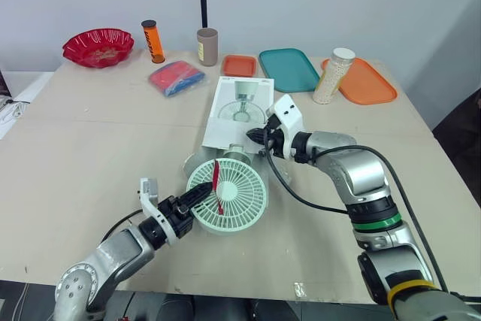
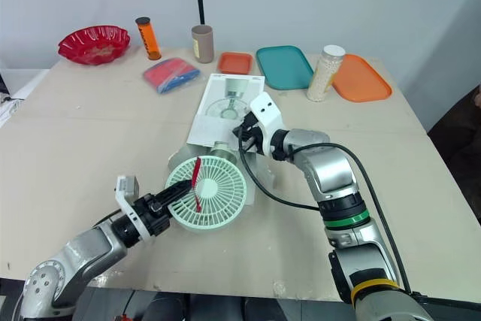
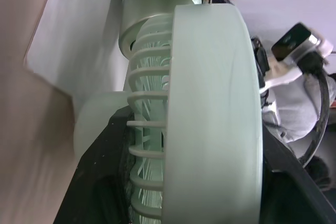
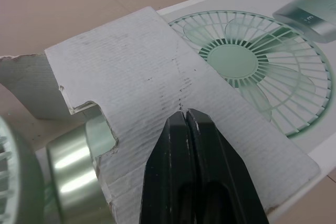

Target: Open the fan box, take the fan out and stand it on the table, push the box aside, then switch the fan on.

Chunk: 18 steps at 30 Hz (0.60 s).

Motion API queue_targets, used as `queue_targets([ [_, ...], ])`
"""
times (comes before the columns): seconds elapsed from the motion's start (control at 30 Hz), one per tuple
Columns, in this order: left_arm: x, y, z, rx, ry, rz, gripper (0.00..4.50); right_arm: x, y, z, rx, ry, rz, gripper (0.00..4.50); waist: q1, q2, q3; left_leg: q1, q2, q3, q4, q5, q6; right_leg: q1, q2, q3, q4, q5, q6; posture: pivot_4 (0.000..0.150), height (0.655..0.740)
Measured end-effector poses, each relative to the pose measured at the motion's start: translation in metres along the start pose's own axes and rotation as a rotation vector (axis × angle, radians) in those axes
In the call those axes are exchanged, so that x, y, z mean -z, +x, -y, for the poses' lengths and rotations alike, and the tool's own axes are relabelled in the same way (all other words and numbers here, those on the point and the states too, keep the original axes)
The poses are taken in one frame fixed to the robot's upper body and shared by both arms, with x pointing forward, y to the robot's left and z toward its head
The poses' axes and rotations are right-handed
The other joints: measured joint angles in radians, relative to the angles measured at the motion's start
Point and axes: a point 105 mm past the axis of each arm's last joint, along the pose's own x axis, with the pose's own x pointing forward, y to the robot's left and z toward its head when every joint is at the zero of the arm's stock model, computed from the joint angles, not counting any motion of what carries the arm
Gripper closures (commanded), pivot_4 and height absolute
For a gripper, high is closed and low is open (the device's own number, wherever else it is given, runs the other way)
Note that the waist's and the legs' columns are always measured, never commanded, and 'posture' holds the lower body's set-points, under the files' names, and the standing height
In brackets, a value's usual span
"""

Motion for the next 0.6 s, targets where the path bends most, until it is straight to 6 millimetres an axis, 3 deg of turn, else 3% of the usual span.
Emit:
queue_targets([
  [0.13, 0.002, 0.0, 0.002, -0.008, 0.004, 0.006, 2.63, 0.0, 0.0, 0.0, 0.0, -0.001, -0.001, 4.5, 0.0, 0.0, 0.0, 0.0, 0.0, 0.0, 0.0, 0.0, 0.0, 0.0, 0.0, 0.0, 0.0, 0.0, 0.0, 0.15, 0.7389],
  [0.17, 0.002, 0.0, 0.002, -0.008, 0.003, 0.006, 1.83, 0.0, 0.0, 0.0, -0.001, -0.001, -0.001, 4.5, 0.0, 0.0, 0.0, 0.0, 0.0, 0.0, 0.0, 0.0, 0.0, 0.0, 0.0, 0.0, 0.0, 0.0, 0.0, 0.15, 0.7389],
  [0.27, 0.004, -0.001, -0.003, -0.049, 0.022, -0.016, 1.21, 0.0, 0.0, 0.0, -0.001, -0.002, 0.0, 4.5, 0.0, 0.0, 0.0, 0.0, 0.0, 0.0, 0.0, 0.0, 0.0, 0.0, 0.0, 0.0, 0.0, 0.0, 0.0, 0.15, 0.7389],
  [0.37, 0.004, -0.001, -0.008, -0.07, 0.04, -0.036, 0.09, -0.001, 0.0, 0.0, 0.0, -0.002, 0.001, 4.5, 0.001, 0.0, 0.0, 0.0, 0.0, 0.0, 0.0, 0.0, 0.0, -0.001, 0.0, 0.0, 0.0, 0.0, 0.0, 0.15, 0.7389],
  [0.6, -0.003, -0.014, -0.012, -0.075, 0.111, -0.07, 0.03, -0.002, 0.0, 0.0, -0.003, 0.001, 0.006, 4.5, -0.001, 0.001, 0.001, 0.0, 0.0, 0.0, -0.001, 0.0, 0.0, -0.002, 0.0, 0.0, 0.0, 0.0, 0.0, 0.15, 0.7389],
])
